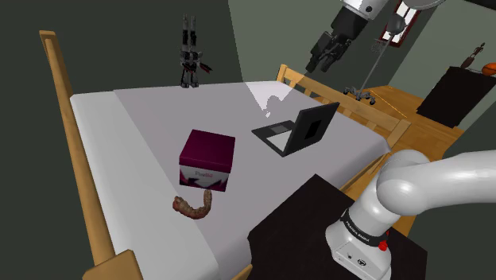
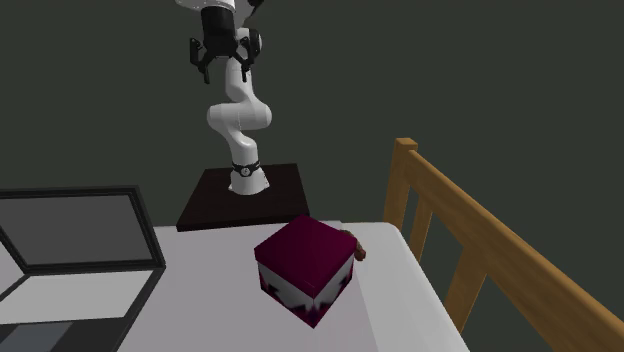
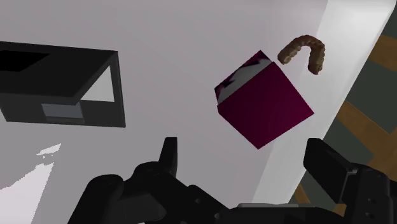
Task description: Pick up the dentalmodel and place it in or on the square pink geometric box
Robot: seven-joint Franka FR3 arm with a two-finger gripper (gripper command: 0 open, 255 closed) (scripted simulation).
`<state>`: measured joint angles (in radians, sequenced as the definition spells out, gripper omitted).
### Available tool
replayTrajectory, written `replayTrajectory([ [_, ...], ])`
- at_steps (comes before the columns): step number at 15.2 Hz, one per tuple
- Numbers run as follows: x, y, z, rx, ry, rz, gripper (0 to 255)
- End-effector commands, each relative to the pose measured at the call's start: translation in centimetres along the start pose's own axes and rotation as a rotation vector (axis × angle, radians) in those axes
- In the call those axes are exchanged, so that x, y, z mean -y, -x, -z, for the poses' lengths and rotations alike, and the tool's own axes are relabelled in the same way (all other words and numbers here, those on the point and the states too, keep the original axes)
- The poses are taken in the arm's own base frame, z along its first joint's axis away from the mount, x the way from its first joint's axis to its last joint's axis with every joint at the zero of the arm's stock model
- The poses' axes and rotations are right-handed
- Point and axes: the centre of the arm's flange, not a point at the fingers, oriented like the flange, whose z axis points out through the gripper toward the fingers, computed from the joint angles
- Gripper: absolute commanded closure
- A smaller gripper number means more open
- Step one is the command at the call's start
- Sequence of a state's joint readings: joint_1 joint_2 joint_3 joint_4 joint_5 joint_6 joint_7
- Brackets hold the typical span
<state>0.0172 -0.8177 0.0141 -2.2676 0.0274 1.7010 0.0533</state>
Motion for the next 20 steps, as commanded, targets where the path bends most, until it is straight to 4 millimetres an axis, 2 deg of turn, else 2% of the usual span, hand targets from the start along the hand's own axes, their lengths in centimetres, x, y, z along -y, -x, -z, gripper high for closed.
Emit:
replayTrajectory([
  [1,0.0,0.0,0.0,0.0,0.0,0.0,0],
  [20,14.4,-1.6,-20.4,0.053,-0.013,0.064,0],
])
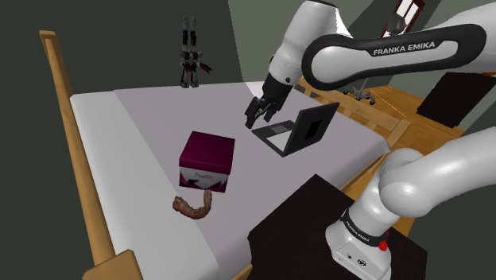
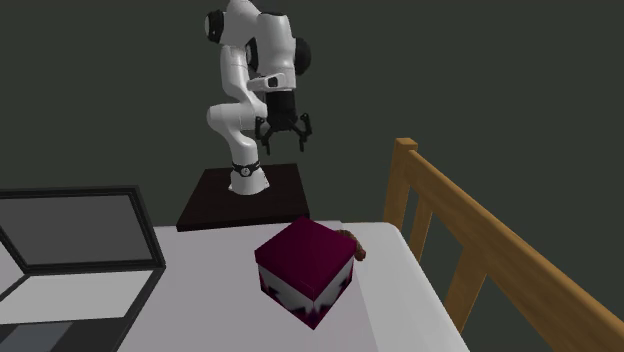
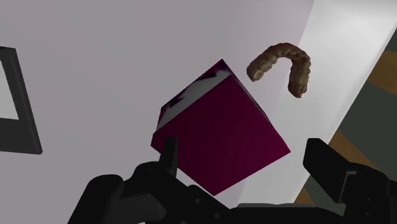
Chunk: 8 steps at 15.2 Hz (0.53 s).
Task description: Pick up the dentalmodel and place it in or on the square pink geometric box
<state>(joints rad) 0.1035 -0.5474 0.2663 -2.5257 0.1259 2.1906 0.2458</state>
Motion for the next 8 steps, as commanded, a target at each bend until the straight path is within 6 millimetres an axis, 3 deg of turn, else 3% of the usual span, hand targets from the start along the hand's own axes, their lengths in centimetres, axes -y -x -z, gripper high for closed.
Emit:
replayTrajectory([
  [1,1.5,-0.5,-2.1,0.004,-0.003,0.007,0],
  [8,6.8,-1.2,-9.7,0.024,-0.007,0.03,0],
])
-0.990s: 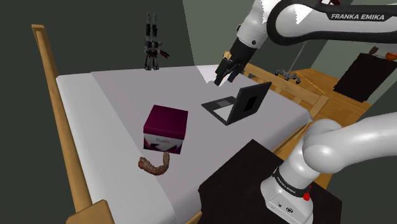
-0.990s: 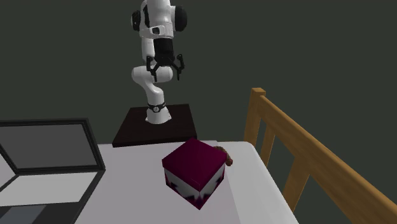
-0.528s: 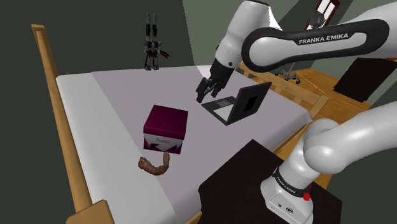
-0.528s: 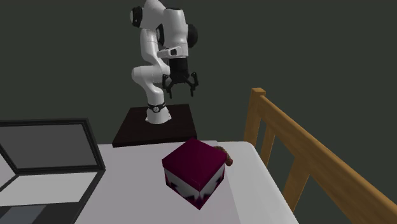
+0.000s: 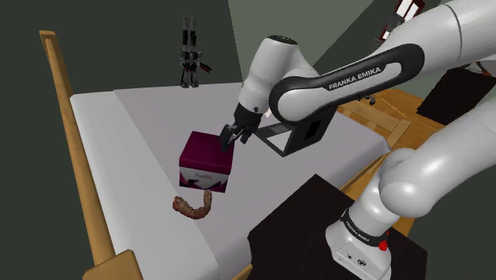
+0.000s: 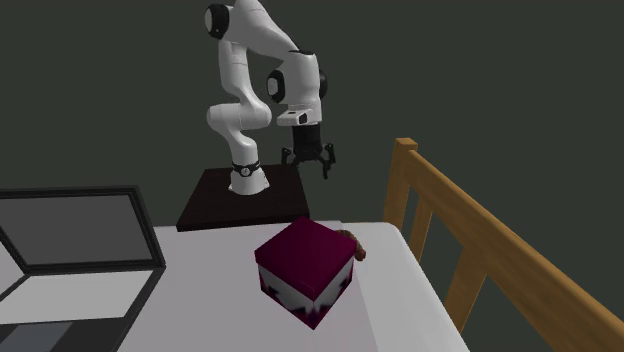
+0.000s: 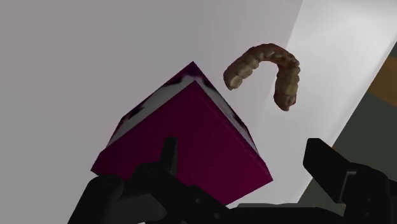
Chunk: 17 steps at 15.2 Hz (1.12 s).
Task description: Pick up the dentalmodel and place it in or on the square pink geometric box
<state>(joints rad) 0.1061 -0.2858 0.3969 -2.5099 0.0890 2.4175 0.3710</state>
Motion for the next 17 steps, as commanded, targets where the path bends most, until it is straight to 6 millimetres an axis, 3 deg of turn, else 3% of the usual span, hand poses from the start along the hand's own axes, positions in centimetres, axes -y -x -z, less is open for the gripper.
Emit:
replayTrajectory([
  [1,1.3,-0.4,-2.0,0.005,-0.003,0.006,0],
  [17,13.4,-1.7,-19.1,0.049,-0.013,0.06,0],
])
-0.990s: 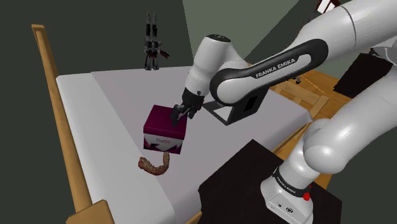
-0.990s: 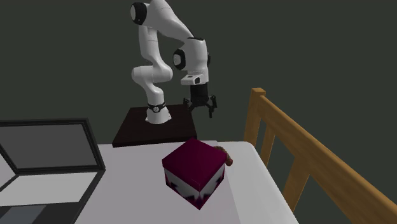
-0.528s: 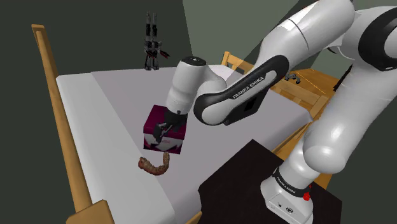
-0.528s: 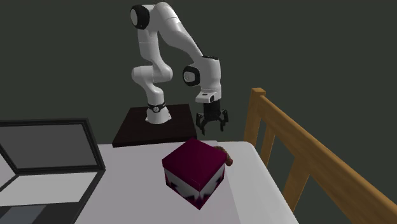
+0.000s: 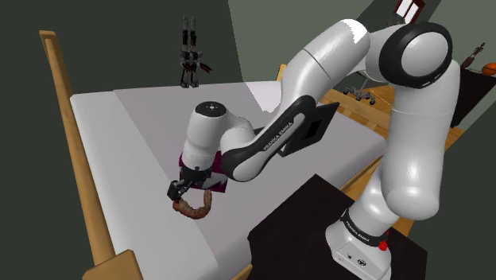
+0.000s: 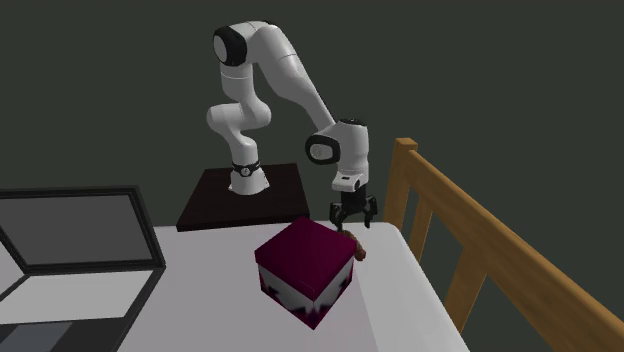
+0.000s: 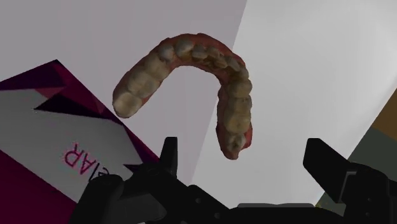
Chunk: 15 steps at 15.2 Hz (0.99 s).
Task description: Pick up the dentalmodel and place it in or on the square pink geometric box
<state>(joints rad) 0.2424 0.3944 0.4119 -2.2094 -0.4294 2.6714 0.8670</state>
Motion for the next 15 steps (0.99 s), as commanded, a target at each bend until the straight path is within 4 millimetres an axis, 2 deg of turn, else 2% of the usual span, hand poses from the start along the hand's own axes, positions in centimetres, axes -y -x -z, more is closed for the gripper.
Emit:
replayTrajectory([
  [1,0.8,0.0,-1.7,0.003,0.0,0.003,0],
  [8,0.8,0.0,-5.2,0.003,0.0,0.003,0],
  [15,0.8,0.0,-5.1,0.003,0.001,0.003,0],
])
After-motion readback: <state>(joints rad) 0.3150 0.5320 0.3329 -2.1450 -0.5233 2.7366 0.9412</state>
